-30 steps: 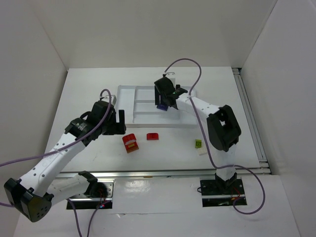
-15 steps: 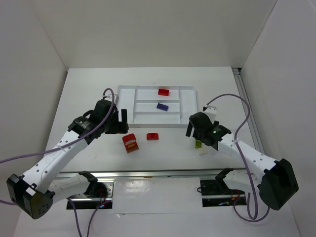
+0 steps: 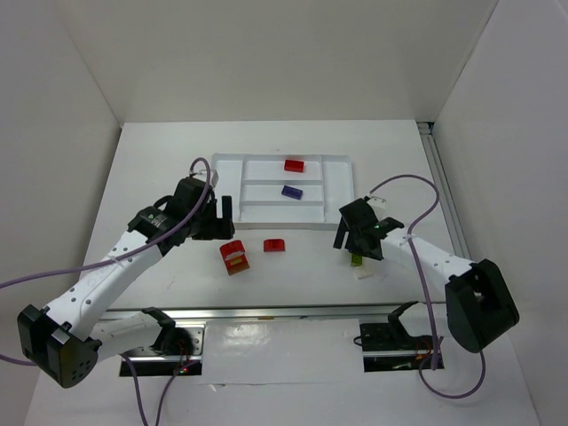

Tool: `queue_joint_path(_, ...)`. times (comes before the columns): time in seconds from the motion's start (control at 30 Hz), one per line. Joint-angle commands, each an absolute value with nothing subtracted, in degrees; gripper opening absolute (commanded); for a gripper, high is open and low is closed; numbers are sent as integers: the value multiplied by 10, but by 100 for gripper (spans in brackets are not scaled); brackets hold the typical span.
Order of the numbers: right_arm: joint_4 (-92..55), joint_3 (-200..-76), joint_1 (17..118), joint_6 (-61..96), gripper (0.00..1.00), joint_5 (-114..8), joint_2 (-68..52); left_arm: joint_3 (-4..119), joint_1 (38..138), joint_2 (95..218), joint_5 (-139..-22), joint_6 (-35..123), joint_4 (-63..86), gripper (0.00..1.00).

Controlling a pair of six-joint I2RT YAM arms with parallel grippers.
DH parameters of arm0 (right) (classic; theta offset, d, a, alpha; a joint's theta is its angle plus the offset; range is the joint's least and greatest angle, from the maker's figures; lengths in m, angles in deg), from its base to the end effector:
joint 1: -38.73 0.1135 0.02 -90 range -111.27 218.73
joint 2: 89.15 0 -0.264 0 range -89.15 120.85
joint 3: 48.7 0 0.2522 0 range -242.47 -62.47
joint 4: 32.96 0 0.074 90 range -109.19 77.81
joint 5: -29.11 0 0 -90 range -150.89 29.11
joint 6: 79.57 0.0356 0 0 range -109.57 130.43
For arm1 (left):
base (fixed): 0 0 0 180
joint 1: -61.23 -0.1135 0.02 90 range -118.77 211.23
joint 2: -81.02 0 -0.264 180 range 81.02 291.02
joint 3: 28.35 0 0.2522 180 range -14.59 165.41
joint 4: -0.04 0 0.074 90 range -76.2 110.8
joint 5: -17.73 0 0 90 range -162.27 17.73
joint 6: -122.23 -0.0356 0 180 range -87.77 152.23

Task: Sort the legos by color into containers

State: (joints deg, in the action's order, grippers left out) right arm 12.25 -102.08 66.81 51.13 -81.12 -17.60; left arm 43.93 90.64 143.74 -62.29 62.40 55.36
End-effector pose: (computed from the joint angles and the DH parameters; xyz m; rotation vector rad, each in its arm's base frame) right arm 0.2036 0.0947 0.1893 0.3894 2.5366 -0.0349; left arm 0.1980 -0.1045 0.3119 -0.0999 2.3722 -0.2994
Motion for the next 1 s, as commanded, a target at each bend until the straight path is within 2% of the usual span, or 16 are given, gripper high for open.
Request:
queue_joint_path(0.0,92,-1018,664,520,90,-811,-152,451,909,1427,-625,619,536,93)
queue_joint_path(0.17,65,-1004,664,520,90,-800,-129,456,909,1427,-625,625,541,93)
queue_joint_path(0.37,52,-992,698,520,79,-810,-141,456,909,1427,-620,625,541,93)
queue_joint_path(0.43,52,-992,703,525,77,-816,-141,462,909,1427,-620,625,541,93)
queue_joint_path(0.6,47,-981,720,531,62,-816,-136,462,909,1433,-625,625,541,93)
queue_joint_path(0.63,47,-981,720,531,57,-816,-136,468,909,1433,-625,625,541,93)
queue_joint_path(0.7,47,-987,726,531,52,-822,-130,468,909,1433,-625,625,541,93)
queue_joint_path(0.73,47,-992,731,531,44,-822,-129,468,909,1433,-625,625,541,93)
queue_joint_path(0.83,63,-1008,744,537,34,-836,-124,468,909,1433,-625,625,541,93)
queue_joint_path(0.97,111,-1064,785,551,34,-882,-160,462,909,1427,-625,625,541,93)
